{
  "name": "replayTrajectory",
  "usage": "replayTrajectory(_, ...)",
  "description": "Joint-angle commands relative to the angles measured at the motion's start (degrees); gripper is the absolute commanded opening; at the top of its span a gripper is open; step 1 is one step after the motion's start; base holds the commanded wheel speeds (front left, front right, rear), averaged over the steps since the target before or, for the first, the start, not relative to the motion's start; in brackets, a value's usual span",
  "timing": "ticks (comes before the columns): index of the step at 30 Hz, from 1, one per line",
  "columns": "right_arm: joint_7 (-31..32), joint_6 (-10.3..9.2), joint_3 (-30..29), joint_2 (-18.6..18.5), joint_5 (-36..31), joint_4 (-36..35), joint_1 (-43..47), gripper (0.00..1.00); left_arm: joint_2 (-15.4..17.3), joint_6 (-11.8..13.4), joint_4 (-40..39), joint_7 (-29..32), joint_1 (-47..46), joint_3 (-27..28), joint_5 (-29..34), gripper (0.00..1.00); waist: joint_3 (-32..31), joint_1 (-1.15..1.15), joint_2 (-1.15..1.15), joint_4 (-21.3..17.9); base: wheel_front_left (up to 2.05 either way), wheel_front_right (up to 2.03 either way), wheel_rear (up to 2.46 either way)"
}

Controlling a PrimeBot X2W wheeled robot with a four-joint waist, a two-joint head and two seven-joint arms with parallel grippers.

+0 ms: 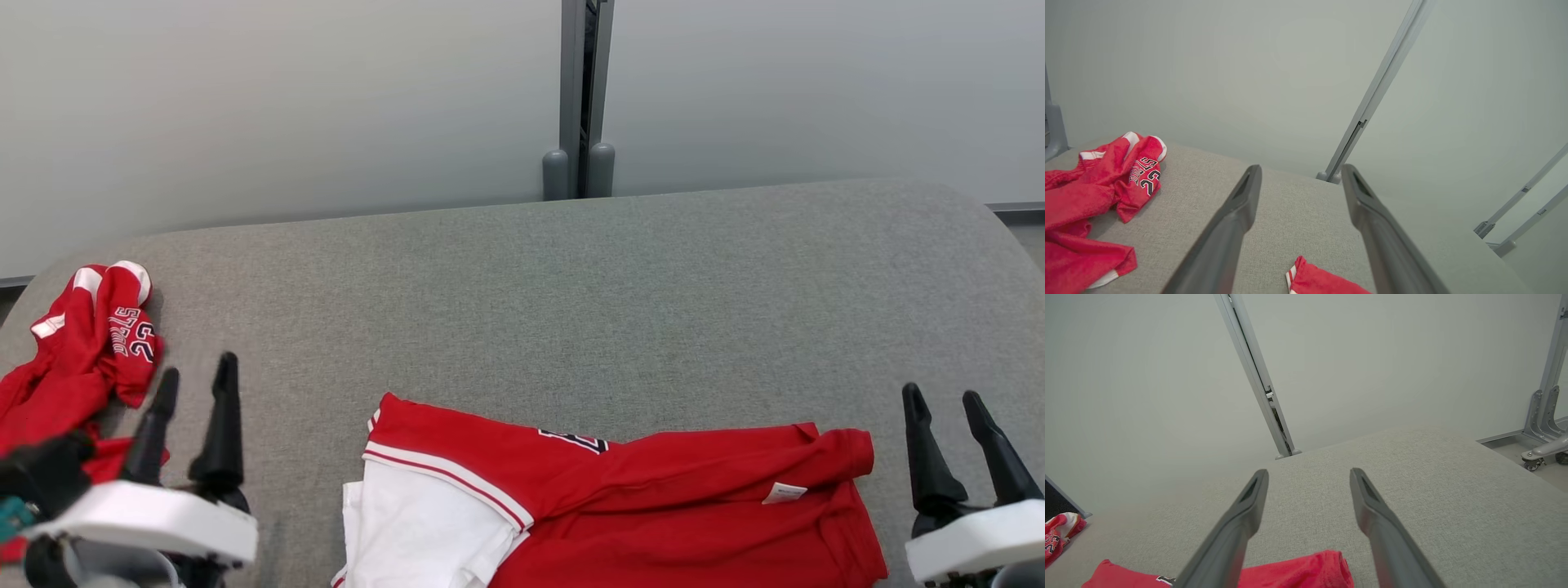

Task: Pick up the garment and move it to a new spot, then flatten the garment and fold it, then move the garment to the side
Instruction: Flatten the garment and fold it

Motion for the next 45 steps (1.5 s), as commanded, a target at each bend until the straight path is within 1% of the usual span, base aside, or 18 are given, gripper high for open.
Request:
replayTrajectory(1,-0.51,0.01,-0.54,0.01,-0.34,0.24,0.71,1.00,-0.67,-0.53,-0.14,0.04,0.95,0.89,1.29,1.00,0.01,0.00,0.00,0.01,0.00,0.00,0.00)
replayTrajectory(3,-1.17,0.01,-1.01,0.75,-0.42,0.88,1.43,1.00,-3.06,-1.72,0.04,0.03,3.29,2.66,5.21,1.00,0.02,0.00,0.00,0.08,0.00,0.00,0.00)
replayTrajectory(5,-1.50,0.01,-1.36,1.08,-0.84,1.38,2.05,1.00,-6.39,-3.66,0.48,0.03,5.29,3.13,6.46,1.00,0.09,0.00,0.00,0.20,0.00,0.00,0.00)
replayTrajectory(9,-1.69,0.01,-1.52,1.50,-1.48,1.71,2.27,1.00,-9.68,-5.95,1.93,0.02,6.25,4.83,10.31,1.00,0.06,0.00,0.00,0.24,0.00,0.00,0.00)
replayTrajectory(14,-0.32,0.01,-2.43,1.70,-2.19,2.28,1.04,1.00,-11.94,-7.64,3.56,0.02,7.06,6.23,13.77,1.00,0.03,0.00,0.00,0.13,0.00,0.00,0.00)
replayTrajectory(17,2.15,0.01,-2.62,1.86,-2.41,4.82,-0.31,1.00,-12.88,-8.55,4.32,0.02,7.10,6.84,14.61,1.00,0.27,0.00,0.00,-0.04,0.00,0.00,0.00)
replayTrajectory(21,4.93,0.01,-1.76,1.95,-1.46,10.57,-2.98,1.00,-13.41,-9.51,5.13,0.01,6.42,6.37,15.43,1.00,0.72,0.00,0.00,-0.03,0.00,0.00,0.00)
replayTrajectory(22,5.54,0.01,-1.03,1.90,-2.37,12.12,-3.65,1.00,-13.48,-9.67,5.25,0.02,6.03,6.18,15.66,1.00,0.86,0.00,0.00,0.02,0.00,0.00,0.00)
replayTrajectory(28,5.38,0.01,0.23,1.85,-2.13,20.87,-7.92,1.00,-14.31,-10.68,6.12,0.01,4.60,5.12,16.52,1.00,2.14,0.00,0.00,0.87,0.00,0.00,0.00)
replayTrajectory(32,3.92,0.01,-0.90,1.77,-2.20,25.44,-9.18,1.00,-14.93,-11.06,7.36,0.01,4.78,5.51,17.58,1.00,2.75,0.00,0.00,1.92,0.00,0.00,0.00)
replayTrajectory(34,3.66,0.01,-1.30,1.52,-1.84,27.36,-9.16,1.00,-15.35,-11.28,7.75,0.02,5.05,5.69,18.31,1.00,3.06,0.00,0.00,2.40,0.00,0.00,0.00)
replayTrajectory(39,4.22,0.01,-0.08,0.76,0.15,31.53,-9.34,1.00,-16.48,-12.02,8.62,0.02,5.00,6.60,20.02,1.00,3.48,0.00,0.00,3.25,0.00,0.00,0.00)
replayTrajectory(40,4.22,0.01,-0.08,0.76,0.15,31.53,-9.34,1.00,-16.48,-12.02,8.62,0.02,5.00,6.60,20.02,1.00,3.48,0.00,0.00,3.25,0.00,0.00,0.00)
replayTrajectory(45,3.79,0.01,1.13,0.31,3.21,34.84,-10.25,1.00,-17.03,-12.81,9.54,0.02,5.06,7.31,21.67,1.00,3.47,0.00,0.00,3.84,0.00,0.00,0.00)
